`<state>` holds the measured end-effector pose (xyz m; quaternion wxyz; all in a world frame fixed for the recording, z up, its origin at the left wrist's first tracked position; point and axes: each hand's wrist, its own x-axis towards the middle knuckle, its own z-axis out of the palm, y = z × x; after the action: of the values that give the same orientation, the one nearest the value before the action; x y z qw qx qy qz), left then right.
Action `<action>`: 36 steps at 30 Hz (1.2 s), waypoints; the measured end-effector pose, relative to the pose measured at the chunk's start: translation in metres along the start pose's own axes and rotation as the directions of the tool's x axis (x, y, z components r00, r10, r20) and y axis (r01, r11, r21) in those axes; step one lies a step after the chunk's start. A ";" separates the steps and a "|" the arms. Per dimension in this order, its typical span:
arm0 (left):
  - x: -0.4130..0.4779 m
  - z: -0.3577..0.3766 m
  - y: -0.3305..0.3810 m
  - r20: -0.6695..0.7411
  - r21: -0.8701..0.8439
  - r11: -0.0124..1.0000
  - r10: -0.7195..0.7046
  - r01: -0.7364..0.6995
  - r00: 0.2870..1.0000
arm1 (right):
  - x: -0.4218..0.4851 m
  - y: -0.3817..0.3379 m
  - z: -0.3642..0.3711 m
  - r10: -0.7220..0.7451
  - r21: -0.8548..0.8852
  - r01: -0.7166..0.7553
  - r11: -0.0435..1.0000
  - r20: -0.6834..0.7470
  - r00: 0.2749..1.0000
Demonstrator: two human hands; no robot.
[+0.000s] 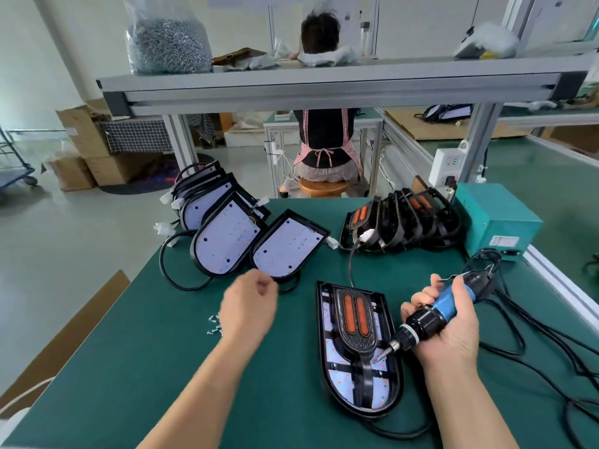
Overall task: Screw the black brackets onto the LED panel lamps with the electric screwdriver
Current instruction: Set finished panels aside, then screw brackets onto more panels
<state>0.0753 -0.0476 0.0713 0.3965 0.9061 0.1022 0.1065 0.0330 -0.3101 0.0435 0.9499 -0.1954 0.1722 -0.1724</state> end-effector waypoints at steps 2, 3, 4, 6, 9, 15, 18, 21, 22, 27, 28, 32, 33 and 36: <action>0.025 -0.015 -0.013 0.009 0.179 0.984 0.020 -0.021 1.000 | 0.000 0.000 0.000 0.004 0.001 -0.004 1.000 0.001 1.000; 0.036 -0.020 -0.017 0.058 0.244 0.969 0.011 -0.025 0.998 | 0.001 0.000 0.000 0.007 0.003 -0.007 1.000 0.000 1.000; 0.044 -0.024 -0.021 0.109 0.301 0.953 -0.008 -0.025 0.994 | 0.001 0.000 0.000 0.009 0.004 -0.009 1.000 -0.001 1.000; 0.053 -0.027 -0.022 0.199 0.382 0.923 -0.039 -0.041 0.979 | 0.001 0.000 0.000 0.006 0.003 -0.006 1.000 0.002 1.000; 0.057 -0.025 -0.020 0.279 0.443 0.892 -0.046 -0.086 0.959 | 0.000 -0.001 0.000 0.008 0.007 -0.008 1.000 0.010 1.000; 0.056 -0.021 -0.025 0.255 0.450 0.889 -0.038 -0.083 0.966 | 0.000 -0.001 -0.002 0.011 -0.002 -0.011 1.000 0.005 1.000; 0.049 -0.022 -0.017 0.189 0.393 0.911 0.049 -0.121 0.981 | 0.001 -0.001 -0.002 0.014 -0.004 -0.014 1.000 -0.003 1.000; 0.027 -0.022 0.003 0.146 0.107 0.983 0.133 -0.149 0.980 | 0.002 -0.001 -0.001 0.004 -0.011 -0.005 1.000 -0.014 1.000; 0.017 -0.022 0.011 0.163 -0.013 0.990 0.142 -0.142 0.976 | 0.002 -0.002 -0.001 0.002 -0.009 -0.002 1.000 -0.019 1.000; -0.031 -0.021 0.046 0.343 -0.442 0.897 0.176 -0.007 0.923 | -0.004 -0.009 0.011 -0.009 0.044 0.011 0.999 -0.042 0.999; -0.038 -0.020 0.051 0.372 -0.469 0.883 0.199 -0.001 0.907 | -0.006 -0.011 0.015 -0.017 0.049 0.019 0.999 -0.046 0.999; -0.059 -0.016 0.061 0.438 -0.540 0.841 0.275 0.007 0.856 | -0.018 -0.021 0.042 -0.058 0.058 0.060 0.997 -0.037 0.998; -0.063 -0.014 0.063 0.447 -0.552 0.833 0.276 0.020 0.851 | -0.022 -0.023 0.049 -0.075 0.055 0.077 0.996 -0.034 0.997; -0.073 -0.011 0.066 0.477 -0.596 0.798 0.258 0.094 0.840 | -0.031 -0.027 0.069 -0.136 0.024 0.137 0.990 -0.044 0.990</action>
<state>0.0094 -0.1036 0.1190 0.6682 0.7305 -0.0924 -0.1059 0.0256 -0.2996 0.1226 0.9346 -0.1904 0.1762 -0.2435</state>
